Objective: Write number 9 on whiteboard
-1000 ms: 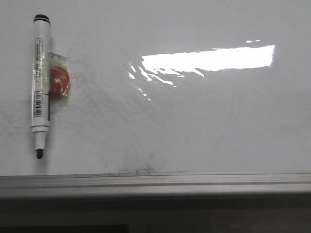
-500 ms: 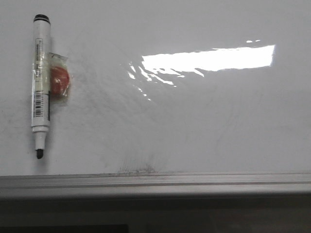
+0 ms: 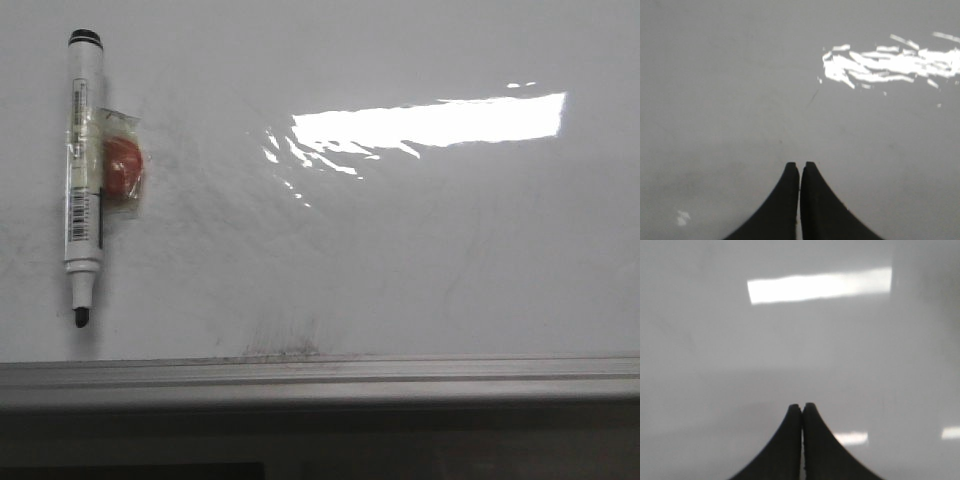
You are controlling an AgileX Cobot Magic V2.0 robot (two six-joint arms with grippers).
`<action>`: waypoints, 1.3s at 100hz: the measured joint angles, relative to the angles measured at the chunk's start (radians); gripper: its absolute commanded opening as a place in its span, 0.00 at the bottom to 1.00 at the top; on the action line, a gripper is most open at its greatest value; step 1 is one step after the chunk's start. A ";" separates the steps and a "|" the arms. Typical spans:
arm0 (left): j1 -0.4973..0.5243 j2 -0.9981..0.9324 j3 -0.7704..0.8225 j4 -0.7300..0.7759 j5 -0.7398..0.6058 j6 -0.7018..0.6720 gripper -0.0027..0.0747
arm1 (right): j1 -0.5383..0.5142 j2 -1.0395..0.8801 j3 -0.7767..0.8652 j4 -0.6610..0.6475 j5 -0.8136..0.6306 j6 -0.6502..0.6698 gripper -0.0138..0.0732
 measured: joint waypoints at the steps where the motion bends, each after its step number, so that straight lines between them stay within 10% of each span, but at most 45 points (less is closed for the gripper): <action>1: 0.000 0.000 0.000 0.000 -0.009 0.000 0.01 | 0.000 0.000 0.000 0.000 -0.011 0.000 0.09; 60: 0.000 0.000 0.000 -0.018 -0.085 0.000 0.01 | 0.000 0.000 0.000 0.000 -0.234 0.000 0.09; 130: 0.000 0.219 -0.212 -0.062 0.169 0.000 0.09 | 0.000 0.245 -0.279 0.097 0.269 0.057 0.09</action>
